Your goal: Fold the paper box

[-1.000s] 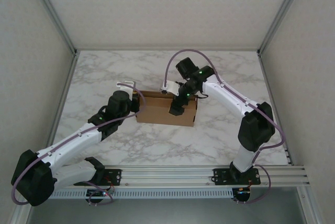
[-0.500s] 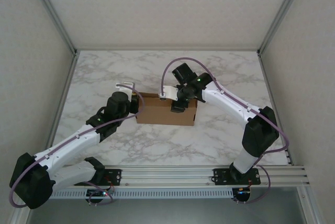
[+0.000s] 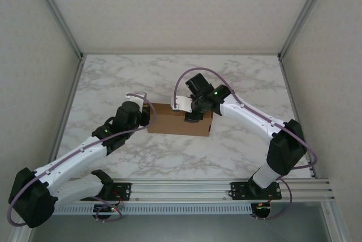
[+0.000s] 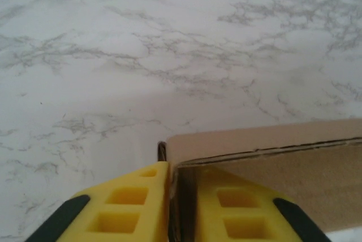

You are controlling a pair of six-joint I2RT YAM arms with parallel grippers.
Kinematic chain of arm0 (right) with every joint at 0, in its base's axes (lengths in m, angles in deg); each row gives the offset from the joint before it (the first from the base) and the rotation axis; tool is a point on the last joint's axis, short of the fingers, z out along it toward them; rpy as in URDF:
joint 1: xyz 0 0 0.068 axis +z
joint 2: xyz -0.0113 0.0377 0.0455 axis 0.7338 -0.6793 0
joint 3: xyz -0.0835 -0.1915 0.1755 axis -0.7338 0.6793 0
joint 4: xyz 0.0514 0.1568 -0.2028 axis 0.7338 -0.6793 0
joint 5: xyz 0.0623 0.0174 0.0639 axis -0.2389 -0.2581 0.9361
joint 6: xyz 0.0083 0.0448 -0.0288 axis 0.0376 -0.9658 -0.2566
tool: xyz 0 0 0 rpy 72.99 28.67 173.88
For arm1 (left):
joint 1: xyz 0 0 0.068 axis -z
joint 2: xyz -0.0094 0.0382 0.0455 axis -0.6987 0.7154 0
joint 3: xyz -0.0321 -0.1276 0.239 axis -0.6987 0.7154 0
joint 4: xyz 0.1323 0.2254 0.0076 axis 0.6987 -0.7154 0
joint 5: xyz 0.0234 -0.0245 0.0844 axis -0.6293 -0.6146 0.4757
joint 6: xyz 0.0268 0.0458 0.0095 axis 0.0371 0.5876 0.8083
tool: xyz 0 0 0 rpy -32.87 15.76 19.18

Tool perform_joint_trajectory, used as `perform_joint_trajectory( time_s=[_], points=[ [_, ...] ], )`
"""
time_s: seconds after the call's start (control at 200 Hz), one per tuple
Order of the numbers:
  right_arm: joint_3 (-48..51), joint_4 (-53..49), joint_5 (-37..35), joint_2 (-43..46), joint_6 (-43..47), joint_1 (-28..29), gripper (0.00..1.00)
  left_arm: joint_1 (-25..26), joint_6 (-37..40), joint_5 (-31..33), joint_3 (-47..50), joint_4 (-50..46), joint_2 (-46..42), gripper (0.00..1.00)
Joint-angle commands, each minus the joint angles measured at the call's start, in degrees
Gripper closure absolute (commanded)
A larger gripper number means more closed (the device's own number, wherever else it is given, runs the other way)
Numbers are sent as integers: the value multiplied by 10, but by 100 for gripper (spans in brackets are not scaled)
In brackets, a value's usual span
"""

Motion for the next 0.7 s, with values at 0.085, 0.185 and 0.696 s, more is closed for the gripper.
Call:
perform_joint_trajectory(
  time_s=[0.085,0.185,0.696],
  points=[
    [31,15,-30,-10,-4,13,58,10,-14,-21,-1,-59,-48,62],
    [31,18,-31,-10,-4,14,58,10,-21,-38,-10,-76,-79,55],
    [33,14,-35,-11,2,16,59,-10,-93,-20,-111,-23,-52,61]
  ],
)
